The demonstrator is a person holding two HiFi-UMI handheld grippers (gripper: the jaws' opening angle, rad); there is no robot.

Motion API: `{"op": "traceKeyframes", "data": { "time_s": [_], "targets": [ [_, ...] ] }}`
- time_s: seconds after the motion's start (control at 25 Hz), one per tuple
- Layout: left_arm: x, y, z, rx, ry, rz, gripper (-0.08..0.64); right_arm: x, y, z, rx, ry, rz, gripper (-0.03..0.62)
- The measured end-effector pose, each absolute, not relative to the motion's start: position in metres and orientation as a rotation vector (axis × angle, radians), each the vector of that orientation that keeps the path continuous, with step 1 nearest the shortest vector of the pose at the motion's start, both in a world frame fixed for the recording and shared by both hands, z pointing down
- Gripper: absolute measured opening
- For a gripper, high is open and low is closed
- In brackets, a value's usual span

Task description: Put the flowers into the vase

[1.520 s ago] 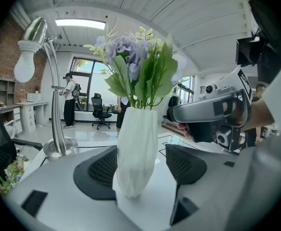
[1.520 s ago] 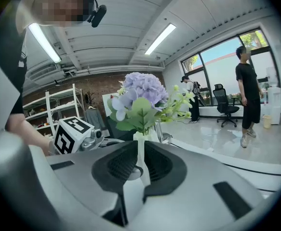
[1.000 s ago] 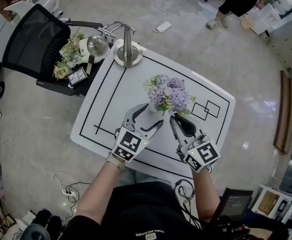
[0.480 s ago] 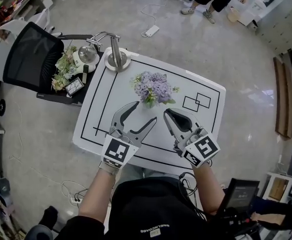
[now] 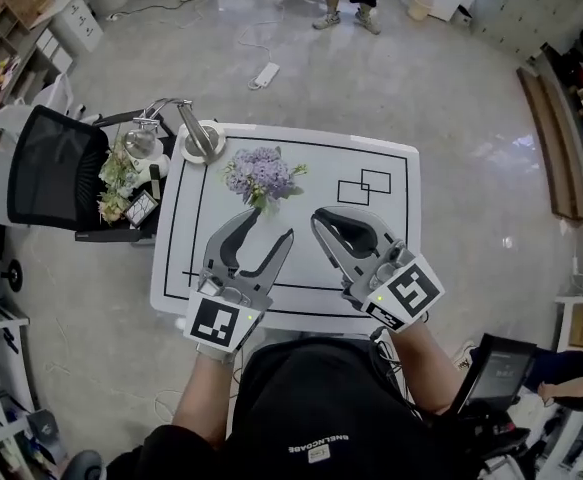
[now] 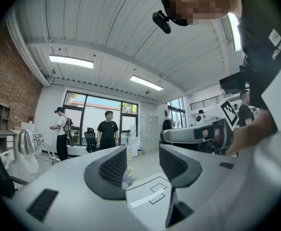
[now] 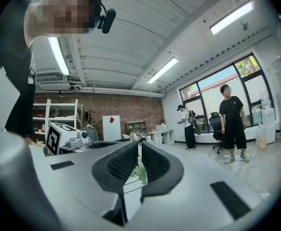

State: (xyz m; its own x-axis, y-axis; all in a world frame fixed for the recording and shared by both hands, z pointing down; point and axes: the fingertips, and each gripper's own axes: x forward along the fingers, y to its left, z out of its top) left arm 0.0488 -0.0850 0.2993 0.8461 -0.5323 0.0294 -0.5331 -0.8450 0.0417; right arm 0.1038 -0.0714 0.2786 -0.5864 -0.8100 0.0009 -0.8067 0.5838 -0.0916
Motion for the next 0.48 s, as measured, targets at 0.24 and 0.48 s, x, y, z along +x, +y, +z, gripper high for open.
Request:
{"op": "traceKeyframes", "data": {
  "time_s": [0.24, 0.48],
  "targets": [
    [0.063, -0.068, 0.285, 3.009, -0.772, -0.016, 0.127, 0.127, -0.046, 0.255, -1.48, 2.671, -0.048, 0.026],
    [0.08, -0.057, 0.277, 3.028, -0.672, -0.033, 0.049, 0.146, -0.027, 0.255, -1.559, 2.592, -0.022, 0.026]
  ]
}}
